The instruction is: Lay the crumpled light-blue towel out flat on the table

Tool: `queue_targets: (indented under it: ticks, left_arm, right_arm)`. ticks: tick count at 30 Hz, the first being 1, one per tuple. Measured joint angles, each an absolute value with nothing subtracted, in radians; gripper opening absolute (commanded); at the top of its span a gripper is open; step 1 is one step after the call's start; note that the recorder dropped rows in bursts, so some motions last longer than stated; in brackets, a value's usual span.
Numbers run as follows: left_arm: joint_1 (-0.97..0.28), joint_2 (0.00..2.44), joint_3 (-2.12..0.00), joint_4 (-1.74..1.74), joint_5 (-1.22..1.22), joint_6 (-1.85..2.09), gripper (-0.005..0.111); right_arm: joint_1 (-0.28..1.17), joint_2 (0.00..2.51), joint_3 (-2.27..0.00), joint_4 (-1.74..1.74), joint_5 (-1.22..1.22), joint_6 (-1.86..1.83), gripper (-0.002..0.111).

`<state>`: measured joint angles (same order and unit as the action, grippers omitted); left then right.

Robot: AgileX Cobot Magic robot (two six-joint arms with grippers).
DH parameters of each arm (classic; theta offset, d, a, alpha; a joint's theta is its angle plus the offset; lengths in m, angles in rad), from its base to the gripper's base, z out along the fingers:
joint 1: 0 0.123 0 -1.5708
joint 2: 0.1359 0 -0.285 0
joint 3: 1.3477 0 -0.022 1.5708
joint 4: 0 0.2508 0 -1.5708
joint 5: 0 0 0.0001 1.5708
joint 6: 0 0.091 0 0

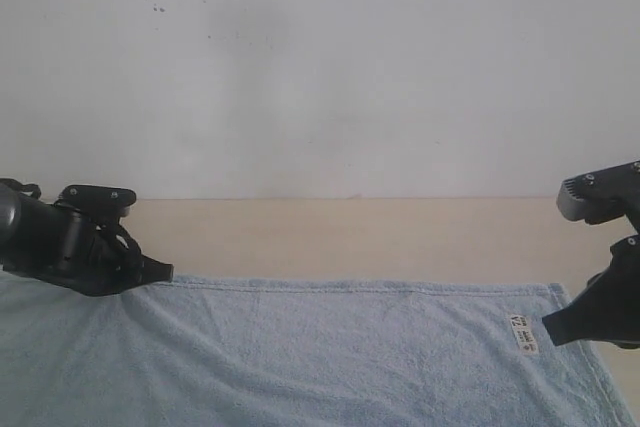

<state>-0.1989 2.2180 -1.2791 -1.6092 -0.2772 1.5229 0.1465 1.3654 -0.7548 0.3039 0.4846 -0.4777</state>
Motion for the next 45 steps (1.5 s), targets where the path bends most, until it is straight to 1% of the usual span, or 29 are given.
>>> queue_targets:
  ticks: [4,8,15,16,22,26,29,32,34,38,39,42,45]
  left_arm:
    - [-0.199,2.202,-1.269,-1.678,-0.277,1.561,0.005]
    - [-0.199,2.149,-1.230,-1.727,-0.312,1.623,0.005]
    - [-0.197,1.979,-1.153,-1.733,-0.402,1.663,0.005]
    - [-0.188,1.959,-1.139,-1.733,-0.413,1.668,0.005]
    - [-0.097,1.995,-1.116,-1.737,-0.430,1.672,0.005]
    - [-0.081,1.974,-1.089,-1.741,-0.430,1.675,0.005]
    - [-0.081,1.879,-1.045,-1.741,-0.421,1.652,0.005]
    - [-0.081,1.774,-0.996,-1.741,-0.393,1.632,0.005]
    - [-0.081,1.660,-0.948,-1.741,-0.373,1.597,0.005]
    - [-0.081,1.388,-0.802,-1.741,-0.354,1.556,0.004]
    - [-0.081,1.278,-0.747,-1.741,-0.333,1.554,0.004]
    - [-0.081,1.112,-0.648,-1.741,-0.269,1.553,0.004]
    - [-0.081,0.872,-0.498,-1.741,-0.199,1.544,0.004]
  right_arm:
    - [0.147,1.365,-0.755,0.304,0.471,-0.480,0.000]
    - [0.147,1.377,-0.757,0.304,0.406,-0.482,0.000]
    - [0.147,1.581,-0.819,0.304,0.343,-0.484,0.000]
    - [0.147,1.616,-0.843,0.304,0.331,-0.484,0.000]
    - [0.147,1.629,-0.884,0.304,0.343,-0.482,0.000]
    - [0.147,1.624,-0.884,0.329,0.336,-0.482,0.000]
    - [0.147,1.540,-0.848,0.377,0.278,-0.485,0.000]
    - [0.147,1.411,-0.778,0.396,0.218,-0.485,0.000]
    - [0.147,1.298,-0.719,0.403,0.188,-0.485,0.000]
    - [0.147,1.045,-0.611,0.407,0.164,-0.485,0.000]
    - [0.147,0.962,-0.581,0.409,0.161,-0.485,0.000]
    - [0.147,0.834,-0.528,0.409,0.162,-0.472,0.000]
    - [0.146,0.639,-0.446,0.413,0.207,-0.433,0.000]
